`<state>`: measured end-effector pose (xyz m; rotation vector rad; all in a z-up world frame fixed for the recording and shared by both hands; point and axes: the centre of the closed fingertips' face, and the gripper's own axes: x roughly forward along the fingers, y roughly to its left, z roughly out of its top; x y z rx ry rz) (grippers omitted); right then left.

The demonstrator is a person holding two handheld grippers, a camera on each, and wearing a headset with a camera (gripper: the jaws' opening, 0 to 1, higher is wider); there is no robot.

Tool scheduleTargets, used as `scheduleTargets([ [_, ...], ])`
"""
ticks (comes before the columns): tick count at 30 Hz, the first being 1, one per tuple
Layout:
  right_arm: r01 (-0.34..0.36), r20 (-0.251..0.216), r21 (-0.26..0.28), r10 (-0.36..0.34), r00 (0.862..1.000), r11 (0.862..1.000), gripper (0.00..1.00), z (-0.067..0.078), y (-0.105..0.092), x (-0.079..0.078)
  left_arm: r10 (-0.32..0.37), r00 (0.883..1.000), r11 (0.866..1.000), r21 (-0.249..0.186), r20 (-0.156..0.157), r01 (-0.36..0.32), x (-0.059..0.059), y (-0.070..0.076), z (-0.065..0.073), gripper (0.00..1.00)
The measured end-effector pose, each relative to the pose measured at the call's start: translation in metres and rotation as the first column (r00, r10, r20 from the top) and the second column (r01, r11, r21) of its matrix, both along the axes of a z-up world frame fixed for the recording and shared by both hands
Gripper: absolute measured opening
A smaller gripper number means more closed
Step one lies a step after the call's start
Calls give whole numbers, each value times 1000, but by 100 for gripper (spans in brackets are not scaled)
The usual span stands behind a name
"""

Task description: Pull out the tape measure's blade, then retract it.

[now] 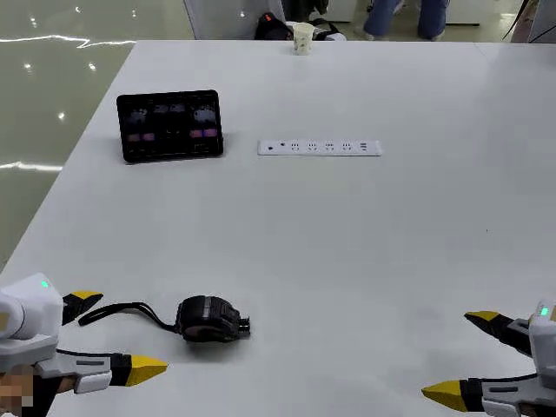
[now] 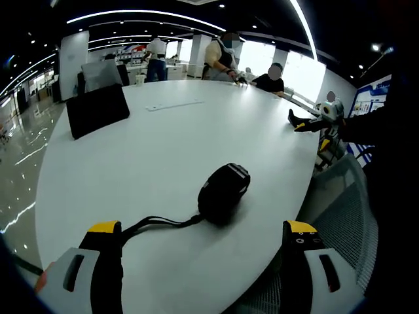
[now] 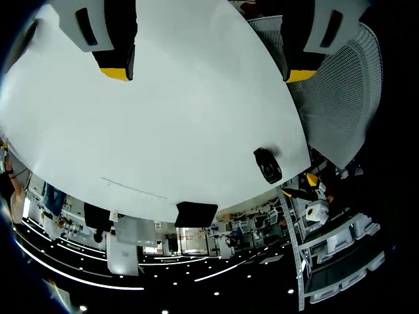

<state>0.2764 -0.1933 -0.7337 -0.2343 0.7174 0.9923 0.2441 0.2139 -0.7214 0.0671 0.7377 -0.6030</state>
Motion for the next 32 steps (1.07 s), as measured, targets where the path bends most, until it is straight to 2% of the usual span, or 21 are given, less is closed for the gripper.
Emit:
scheduleTargets([
  [3,1,10,4,-1,1000,1000,99,6,-3,-1,6,1000,1000,-3,-6,-6,-1,1,-1,99],
  [7,-13,13,0,13,1000,1000,99,11,-4,-4,8,1000,1000,-8,-6,-9,0,1,2,99],
  [8,-13,13,-4,13,1000,1000,99,12,-5,-4,5,1000,1000,-17,-13,-6,0,0,1,99],
  [11,-4,12,-4,4,1000,1000,99,12,-8,-3,5,1000,1000,-13,-7,-5,1,1,2,99],
  [13,5,12,-4,-4,1000,1000,99,12,-9,-2,19,1000,1000,-12,13,-19,5,2,5,99],
  [15,10,9,1,-10,1000,1000,99,12,-9,-2,18,1000,1000,-26,-9,-18,2,0,5,99],
  [17,10,7,0,-10,1000,1000,99,10,-9,-2,14,1000,1000,-14,1,-14,4,1,5,99],
  [22,-12,10,-14,12,1000,1000,99,6,-9,-5,10,1000,1000,-8,-4,-10,2,-1,3,99],
  [32,-13,8,-13,13,1000,1000,99,8,-9,-4,-2,1000,1000,-4,-9,2,0,-3,2,99],
])
